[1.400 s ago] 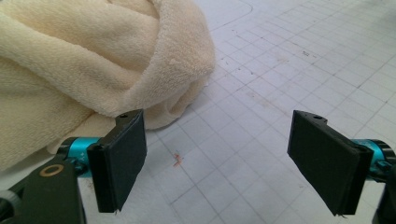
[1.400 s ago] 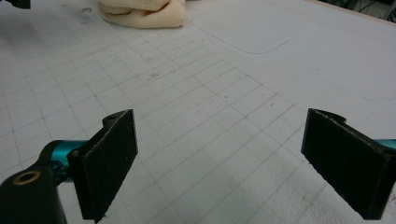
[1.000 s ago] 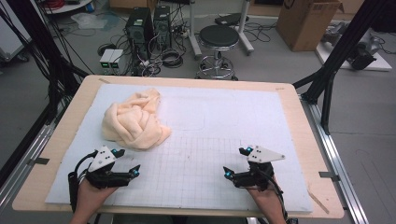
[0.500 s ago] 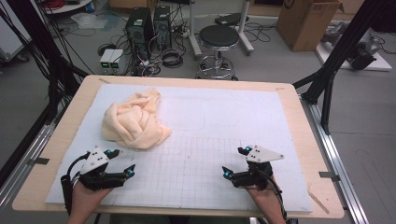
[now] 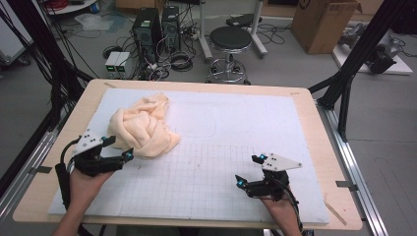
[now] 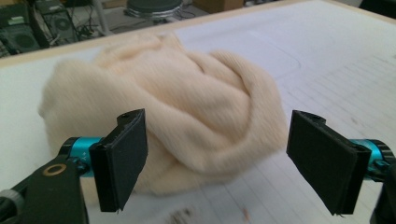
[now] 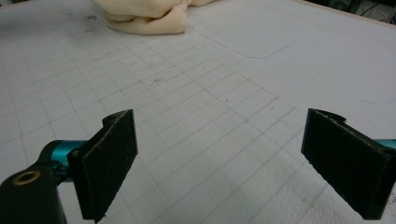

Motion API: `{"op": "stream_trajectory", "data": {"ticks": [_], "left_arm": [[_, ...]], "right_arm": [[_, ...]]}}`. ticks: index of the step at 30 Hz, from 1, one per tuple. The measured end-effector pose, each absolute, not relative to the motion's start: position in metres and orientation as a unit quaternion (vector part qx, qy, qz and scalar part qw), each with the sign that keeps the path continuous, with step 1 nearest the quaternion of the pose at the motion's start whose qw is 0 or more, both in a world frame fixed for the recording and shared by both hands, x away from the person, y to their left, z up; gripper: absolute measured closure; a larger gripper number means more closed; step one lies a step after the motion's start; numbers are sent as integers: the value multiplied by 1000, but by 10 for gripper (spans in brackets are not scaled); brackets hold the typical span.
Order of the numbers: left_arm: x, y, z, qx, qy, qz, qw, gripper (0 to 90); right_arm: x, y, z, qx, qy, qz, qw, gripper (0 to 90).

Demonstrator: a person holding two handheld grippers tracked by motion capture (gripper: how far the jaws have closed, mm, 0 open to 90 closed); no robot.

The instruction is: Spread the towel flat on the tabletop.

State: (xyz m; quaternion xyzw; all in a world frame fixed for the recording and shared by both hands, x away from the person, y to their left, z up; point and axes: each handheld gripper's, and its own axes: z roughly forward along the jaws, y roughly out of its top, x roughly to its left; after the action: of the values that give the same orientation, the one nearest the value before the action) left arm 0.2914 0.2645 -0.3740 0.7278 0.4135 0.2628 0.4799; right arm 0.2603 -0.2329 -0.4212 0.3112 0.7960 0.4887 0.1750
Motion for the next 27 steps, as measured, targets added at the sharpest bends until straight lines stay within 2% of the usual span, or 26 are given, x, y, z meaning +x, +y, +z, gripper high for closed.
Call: {"op": "stream_trajectory", "data": {"ticks": [7,15,23,27], "left_arm": [[329,264,-361,725,424,262,476,219],[355,259,-381,721,453,228,473,226],[366,247,-398,739,457,226,441,228],[371,247,-411,733,471,213,441,253]], "right_arm": [[261,-233,-421,310,795,492,176,100],[261,-235,-422,314,794,490,175,100],[260,-237,-422,317,793,489,176,100],[260,-238,-422,320,790,492,176,100]]}}
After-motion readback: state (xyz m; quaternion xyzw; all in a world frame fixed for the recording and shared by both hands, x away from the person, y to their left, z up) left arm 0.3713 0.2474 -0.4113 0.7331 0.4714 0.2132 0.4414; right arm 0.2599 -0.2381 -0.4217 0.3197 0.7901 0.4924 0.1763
